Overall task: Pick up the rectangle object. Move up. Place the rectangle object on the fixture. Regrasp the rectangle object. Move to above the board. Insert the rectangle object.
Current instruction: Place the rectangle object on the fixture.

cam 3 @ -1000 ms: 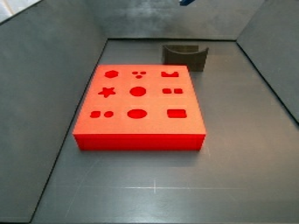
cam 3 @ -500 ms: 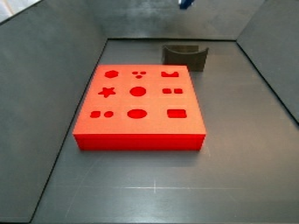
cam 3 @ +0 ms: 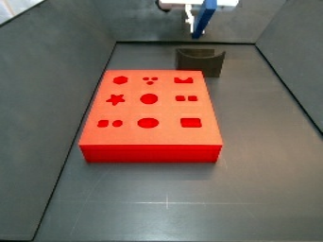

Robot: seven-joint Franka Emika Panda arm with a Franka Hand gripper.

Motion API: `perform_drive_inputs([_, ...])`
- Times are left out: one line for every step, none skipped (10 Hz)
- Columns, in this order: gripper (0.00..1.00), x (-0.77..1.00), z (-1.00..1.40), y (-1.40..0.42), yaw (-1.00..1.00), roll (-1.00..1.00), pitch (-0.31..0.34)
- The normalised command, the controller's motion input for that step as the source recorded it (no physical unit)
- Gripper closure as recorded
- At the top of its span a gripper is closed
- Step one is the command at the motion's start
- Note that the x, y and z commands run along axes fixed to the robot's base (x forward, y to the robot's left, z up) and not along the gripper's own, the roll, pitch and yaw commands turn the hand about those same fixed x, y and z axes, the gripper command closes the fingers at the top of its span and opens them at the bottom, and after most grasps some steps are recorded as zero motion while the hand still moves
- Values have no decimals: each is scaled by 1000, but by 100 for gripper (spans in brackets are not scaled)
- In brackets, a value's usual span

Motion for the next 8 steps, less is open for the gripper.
perform_drive_inputs([100, 161, -1000, 102, -129, -566, 28])
perform_drive_inputs([100, 172, -1000, 110, -117, -403, 27])
perform_drive_inputs([100, 178, -1000, 111, -106, -263, 29])
perform_drive_inputs([100, 184, -1000, 108, -97, -192, 24])
perform_drive_inputs([100, 167, -900, 109, -92, -161, 17])
perform_drive_inputs([100, 135, -672, 89, -86, -145, 15])
perform_drive_inputs([100, 119, -567, 77, -83, -142, 11])
perform_drive_inputs([100, 88, -438, 61, -72, -111, 8])
